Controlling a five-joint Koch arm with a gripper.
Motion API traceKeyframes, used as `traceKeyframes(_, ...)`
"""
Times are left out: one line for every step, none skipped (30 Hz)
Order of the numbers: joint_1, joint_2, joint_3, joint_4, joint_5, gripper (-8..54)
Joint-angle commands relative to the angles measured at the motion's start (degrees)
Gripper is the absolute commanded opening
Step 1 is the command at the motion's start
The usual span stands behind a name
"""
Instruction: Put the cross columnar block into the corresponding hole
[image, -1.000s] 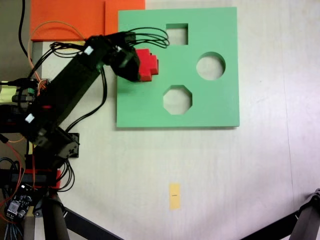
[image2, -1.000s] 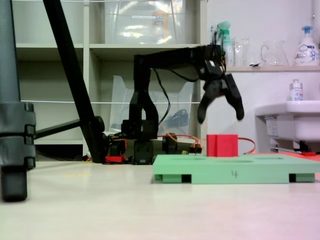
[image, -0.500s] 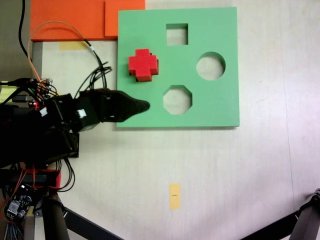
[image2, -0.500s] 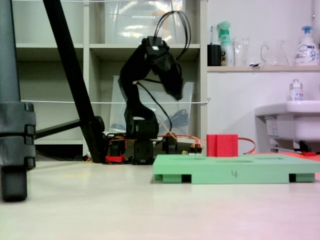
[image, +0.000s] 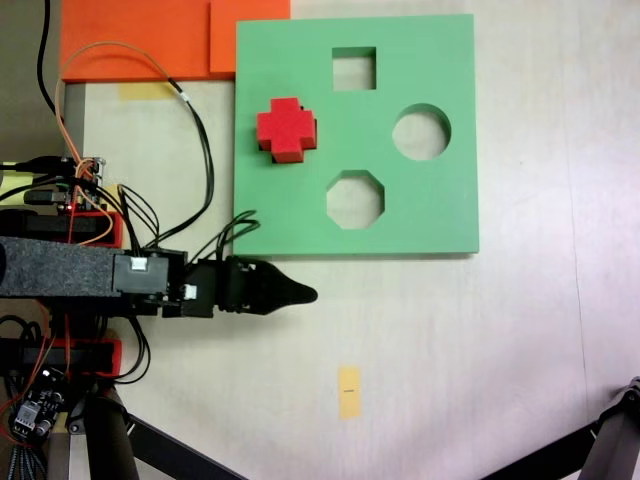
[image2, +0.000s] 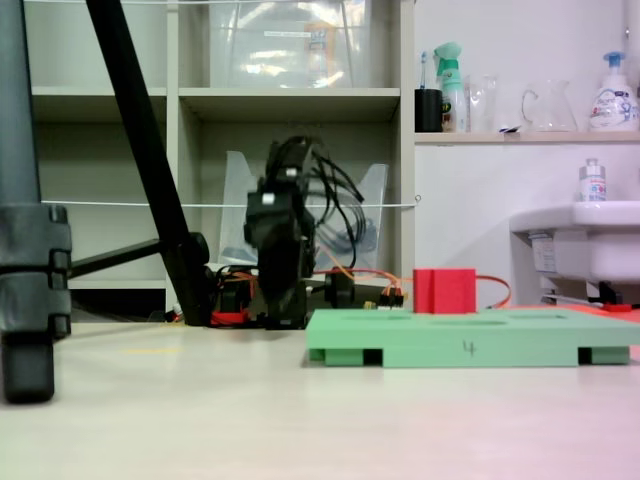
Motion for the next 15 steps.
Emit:
traceKeyframes(0.79, 4.48, 3.69, -10.02, -0.79, 46.7)
traceKeyframes(1.32, 4.48, 7.82, -12.83, -0.79, 46.7)
traceKeyframes(1.41, 4.48, 11.34, -14.85, -0.79, 46.7)
traceKeyframes(1.32, 4.48, 13.01, -15.21, -0.79, 46.7)
traceKeyframes(1.32, 4.48, 15.38, -15.21, -0.79, 46.7)
traceKeyframes(1.23, 4.48, 16.79, -15.21, -0.7, 46.7)
traceKeyframes(1.14, 4.48, 17.84, -15.21, -0.79, 46.7)
traceKeyframes(1.14, 4.48, 18.72, -15.21, -0.79, 46.6)
traceKeyframes(1.05, 4.48, 19.51, -15.21, -0.79, 46.6)
traceKeyframes(0.97, 4.48, 19.6, -15.03, -0.88, 46.4)
traceKeyframes(0.97, 4.39, 19.86, -15.21, -0.97, 44.1)
traceKeyframes(0.97, 4.39, 20.65, -15.47, -1.05, 39.6)
traceKeyframes(0.97, 4.39, 20.92, -16.17, -1.05, 36.8)
traceKeyframes(0.97, 4.39, 21.01, -16.61, -1.05, 34.8)
traceKeyframes(0.97, 4.39, 21.01, -16.61, -1.05, 32.6)
